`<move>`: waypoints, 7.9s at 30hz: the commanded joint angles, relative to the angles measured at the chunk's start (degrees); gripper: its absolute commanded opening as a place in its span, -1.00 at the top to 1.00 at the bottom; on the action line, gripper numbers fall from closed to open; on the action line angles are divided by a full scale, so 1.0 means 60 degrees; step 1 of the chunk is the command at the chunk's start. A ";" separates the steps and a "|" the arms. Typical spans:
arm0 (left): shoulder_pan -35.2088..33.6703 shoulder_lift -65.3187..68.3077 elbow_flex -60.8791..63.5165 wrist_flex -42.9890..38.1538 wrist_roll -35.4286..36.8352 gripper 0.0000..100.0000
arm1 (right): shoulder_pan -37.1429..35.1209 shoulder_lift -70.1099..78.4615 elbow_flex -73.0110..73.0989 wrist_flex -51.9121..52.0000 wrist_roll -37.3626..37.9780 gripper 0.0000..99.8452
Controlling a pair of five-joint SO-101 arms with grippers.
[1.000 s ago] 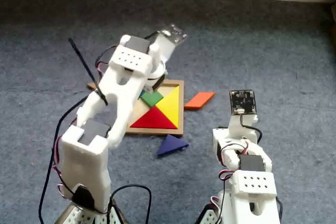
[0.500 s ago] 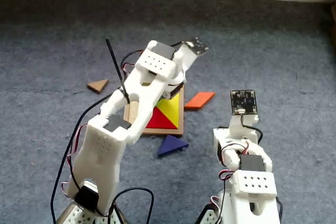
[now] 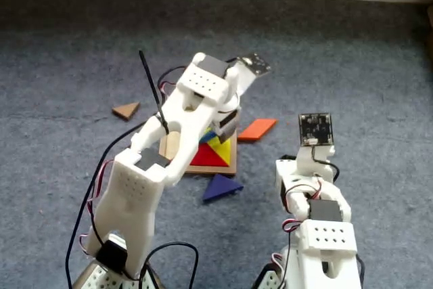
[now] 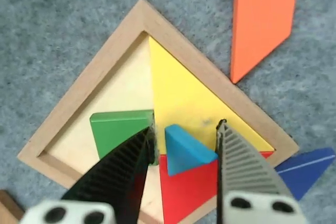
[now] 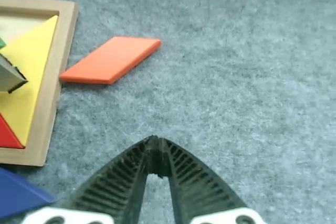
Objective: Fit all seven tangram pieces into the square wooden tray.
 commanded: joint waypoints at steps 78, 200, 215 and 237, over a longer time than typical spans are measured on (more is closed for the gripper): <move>-0.1385 0.1136 -0.3114 0.2095 0.4762 0.60 | 0.0066 -0.0154 -0.0051 -0.0286 0.0103 0.99; -0.0330 -0.0388 -0.0930 0.0601 0.4806 0.80 | 0.0051 -0.0154 -0.0051 -0.0286 0.0103 0.99; -0.0256 -0.0579 -0.0886 0.0132 0.4777 0.79 | 0.0051 -0.0154 -0.0051 -0.0286 0.0103 0.99; -0.0007 0.0447 -0.1136 -0.1172 0.3897 0.79 | 0.0051 -0.0154 -0.0051 -0.0286 0.0103 0.99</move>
